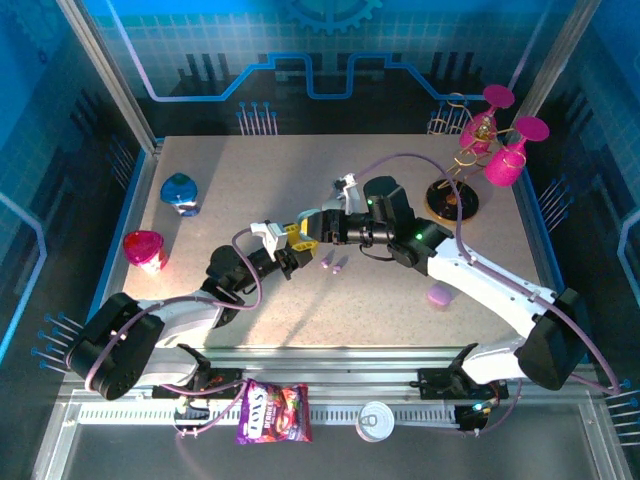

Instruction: Insert the wireless bluetooth earbuds into the charging case

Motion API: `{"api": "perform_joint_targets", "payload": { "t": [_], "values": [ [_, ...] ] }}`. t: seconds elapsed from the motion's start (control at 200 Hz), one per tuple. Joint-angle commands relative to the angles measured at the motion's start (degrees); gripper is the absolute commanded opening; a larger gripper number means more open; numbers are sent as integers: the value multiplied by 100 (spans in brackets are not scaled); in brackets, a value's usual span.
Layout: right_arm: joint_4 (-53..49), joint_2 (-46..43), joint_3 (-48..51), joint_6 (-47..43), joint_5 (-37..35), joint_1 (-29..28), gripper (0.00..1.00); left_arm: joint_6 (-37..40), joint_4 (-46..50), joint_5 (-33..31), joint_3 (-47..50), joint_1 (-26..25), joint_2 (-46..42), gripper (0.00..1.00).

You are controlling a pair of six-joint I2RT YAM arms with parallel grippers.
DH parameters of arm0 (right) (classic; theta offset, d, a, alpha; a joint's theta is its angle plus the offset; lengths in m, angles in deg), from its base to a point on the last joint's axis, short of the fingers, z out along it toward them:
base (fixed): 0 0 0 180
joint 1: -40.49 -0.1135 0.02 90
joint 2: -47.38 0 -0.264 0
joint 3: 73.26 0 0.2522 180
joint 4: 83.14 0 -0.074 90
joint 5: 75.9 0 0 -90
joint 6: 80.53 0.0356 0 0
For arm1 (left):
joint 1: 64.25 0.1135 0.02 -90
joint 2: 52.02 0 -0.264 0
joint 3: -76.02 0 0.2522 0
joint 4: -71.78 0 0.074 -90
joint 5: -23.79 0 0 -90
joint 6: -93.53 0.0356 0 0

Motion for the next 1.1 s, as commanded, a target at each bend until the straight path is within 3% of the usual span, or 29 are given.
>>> {"api": "perform_joint_targets", "payload": {
  "t": [0.0, 0.165, 0.4, 0.785, 1.091],
  "values": [
    [-521, -150, -183, -322, -179, -115, 45, 55, -431, 36, -102, -42, -122, 33],
    [-879, -196, -413, -665, -322, -152, 44, 80, -422, 45, -93, -56, -91, 33],
    [-1632, 43, -955, -1306, -667, -339, 36, 139, -370, 47, -102, -67, -56, 32],
    [-2705, 392, -1858, -2118, -1929, -759, 36, 170, -310, 6, -119, -66, -43, 33],
    [-3060, 712, -2276, -2366, -2145, -953, 33, 162, -316, 28, -141, -67, -3, 33]
  ]
}}
